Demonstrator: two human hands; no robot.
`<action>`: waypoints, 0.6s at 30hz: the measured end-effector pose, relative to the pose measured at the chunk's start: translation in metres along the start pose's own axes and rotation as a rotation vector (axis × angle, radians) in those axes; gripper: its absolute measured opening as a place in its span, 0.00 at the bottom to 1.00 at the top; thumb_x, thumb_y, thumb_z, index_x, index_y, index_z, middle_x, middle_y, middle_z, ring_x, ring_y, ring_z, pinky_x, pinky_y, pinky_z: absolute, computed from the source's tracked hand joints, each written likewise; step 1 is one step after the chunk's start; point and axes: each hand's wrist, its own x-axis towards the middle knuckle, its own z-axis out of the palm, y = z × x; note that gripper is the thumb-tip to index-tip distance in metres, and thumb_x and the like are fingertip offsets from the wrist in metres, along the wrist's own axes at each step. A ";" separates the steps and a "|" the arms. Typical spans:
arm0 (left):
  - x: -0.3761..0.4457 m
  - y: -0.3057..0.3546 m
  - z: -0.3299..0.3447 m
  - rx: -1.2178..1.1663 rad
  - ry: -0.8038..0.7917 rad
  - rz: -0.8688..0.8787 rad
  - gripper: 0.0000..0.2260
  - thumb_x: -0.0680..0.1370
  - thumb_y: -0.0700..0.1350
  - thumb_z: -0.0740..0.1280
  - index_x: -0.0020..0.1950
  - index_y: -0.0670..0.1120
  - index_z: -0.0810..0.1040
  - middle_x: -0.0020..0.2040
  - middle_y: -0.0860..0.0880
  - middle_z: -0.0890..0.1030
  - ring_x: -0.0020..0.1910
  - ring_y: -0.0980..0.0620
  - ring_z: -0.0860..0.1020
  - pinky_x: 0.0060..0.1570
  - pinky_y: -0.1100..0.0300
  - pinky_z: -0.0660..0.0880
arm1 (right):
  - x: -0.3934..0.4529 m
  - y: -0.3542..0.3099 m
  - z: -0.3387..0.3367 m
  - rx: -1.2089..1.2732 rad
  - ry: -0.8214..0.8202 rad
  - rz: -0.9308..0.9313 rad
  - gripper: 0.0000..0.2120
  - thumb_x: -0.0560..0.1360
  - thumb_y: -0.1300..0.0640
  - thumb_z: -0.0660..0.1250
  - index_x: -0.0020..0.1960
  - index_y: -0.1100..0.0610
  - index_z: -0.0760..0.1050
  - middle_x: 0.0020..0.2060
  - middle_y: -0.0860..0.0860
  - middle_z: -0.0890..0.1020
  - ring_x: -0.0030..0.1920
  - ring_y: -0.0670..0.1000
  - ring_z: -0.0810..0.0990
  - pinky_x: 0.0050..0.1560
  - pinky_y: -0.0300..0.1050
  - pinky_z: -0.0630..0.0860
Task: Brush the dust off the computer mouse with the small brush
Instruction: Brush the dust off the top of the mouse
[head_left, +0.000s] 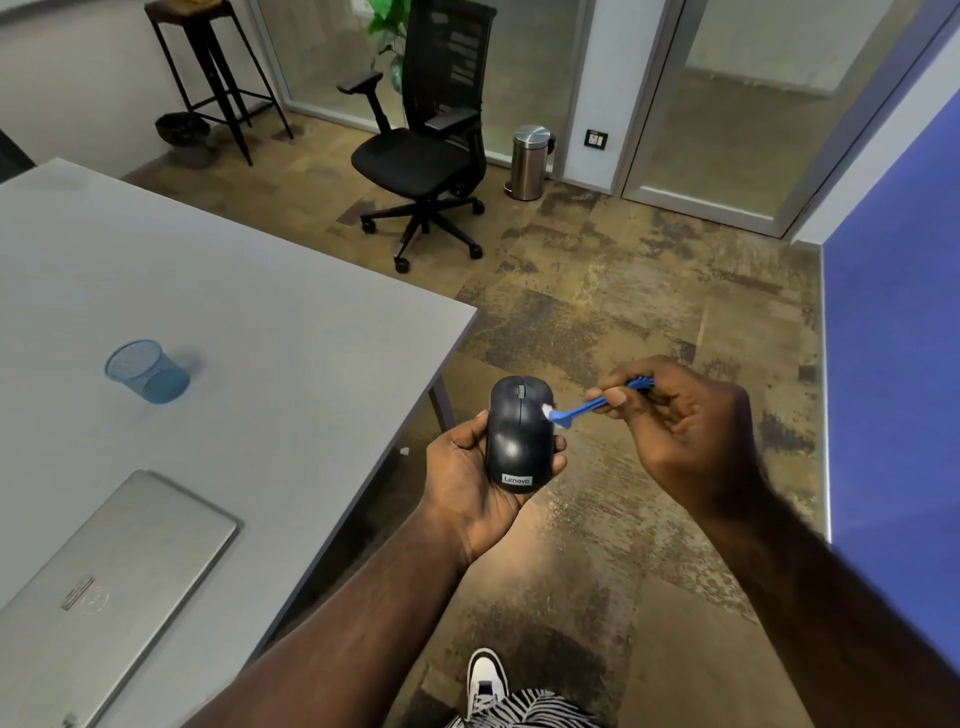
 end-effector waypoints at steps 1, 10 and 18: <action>0.000 0.001 -0.001 -0.012 -0.010 0.010 0.24 0.77 0.49 0.55 0.65 0.34 0.76 0.61 0.33 0.77 0.48 0.37 0.79 0.44 0.48 0.80 | -0.002 0.000 0.000 0.004 -0.008 -0.015 0.04 0.75 0.63 0.68 0.48 0.59 0.82 0.41 0.49 0.86 0.40 0.46 0.86 0.36 0.51 0.82; 0.004 0.006 -0.012 -0.054 -0.008 0.009 0.24 0.80 0.50 0.53 0.68 0.37 0.72 0.67 0.34 0.75 0.62 0.36 0.72 0.67 0.42 0.68 | -0.008 -0.013 0.003 0.229 -0.142 -0.047 0.03 0.74 0.63 0.68 0.47 0.58 0.80 0.42 0.45 0.85 0.43 0.40 0.86 0.42 0.35 0.80; -0.005 0.017 -0.016 0.000 0.066 0.075 0.24 0.79 0.51 0.53 0.64 0.39 0.78 0.62 0.37 0.79 0.47 0.41 0.79 0.42 0.51 0.76 | 0.008 -0.010 0.014 0.729 0.084 0.461 0.12 0.67 0.41 0.75 0.45 0.48 0.84 0.38 0.47 0.83 0.39 0.46 0.82 0.36 0.41 0.81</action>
